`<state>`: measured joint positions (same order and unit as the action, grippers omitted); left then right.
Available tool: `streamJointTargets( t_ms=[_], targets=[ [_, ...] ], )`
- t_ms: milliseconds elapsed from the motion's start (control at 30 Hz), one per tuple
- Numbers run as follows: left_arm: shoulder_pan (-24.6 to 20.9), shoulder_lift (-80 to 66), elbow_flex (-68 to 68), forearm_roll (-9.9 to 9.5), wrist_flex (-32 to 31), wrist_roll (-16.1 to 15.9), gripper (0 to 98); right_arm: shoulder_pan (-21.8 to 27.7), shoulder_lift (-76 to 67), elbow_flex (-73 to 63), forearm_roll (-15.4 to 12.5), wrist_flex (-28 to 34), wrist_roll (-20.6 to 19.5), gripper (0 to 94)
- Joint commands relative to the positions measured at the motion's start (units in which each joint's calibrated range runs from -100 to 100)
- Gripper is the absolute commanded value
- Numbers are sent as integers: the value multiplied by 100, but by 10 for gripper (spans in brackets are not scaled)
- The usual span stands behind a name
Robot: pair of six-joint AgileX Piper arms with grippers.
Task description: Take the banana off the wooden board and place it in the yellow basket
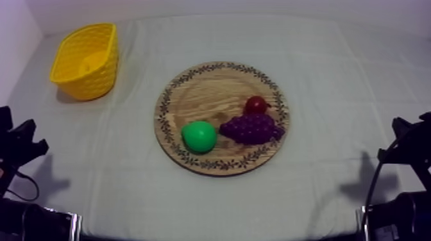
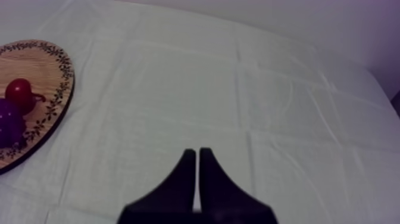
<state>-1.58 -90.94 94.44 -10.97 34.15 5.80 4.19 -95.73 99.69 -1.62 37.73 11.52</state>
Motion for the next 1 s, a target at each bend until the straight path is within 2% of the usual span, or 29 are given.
streamJointTargets(
  t_ms=[0, 67, 233, 533, 600, 733, 800, 867, 967],
  targets=[
    [27, -342, 51, -2, 61, 19, 1, 2, -2, -3, 3, 1, -1, 3],
    [51, -510, 126, 8, 135, 39, 1, 2, -2, -3, 3, 1, -1, 3],
    [103, -744, 237, 181, 275, -101, 1, 2, -2, -3, 3, 1, -1, 3],
    [82, -874, 350, 719, 430, -529, 1, 2, -2, -3, 3, 1, -1, 3],
    [75, -877, 352, 786, 453, -351, 1, 2, -2, -3, 3, 1, -1, 3],
    [69, -879, 412, 838, 264, 341, 1, 2, -2, -3, 3, 1, -1, 3],
    [68, -879, 463, 847, 100, 567, 1, 2, -2, -3, 3, 1, -1, 3],
    [68, -880, 487, 851, 19, 657, 1, 2, -2, -3, 3, 1, -1, 3],
    [68, -880, 503, 854, -33, 622, 1, 2, -2, -3, 3, 1, -1, 3]
  ],
)
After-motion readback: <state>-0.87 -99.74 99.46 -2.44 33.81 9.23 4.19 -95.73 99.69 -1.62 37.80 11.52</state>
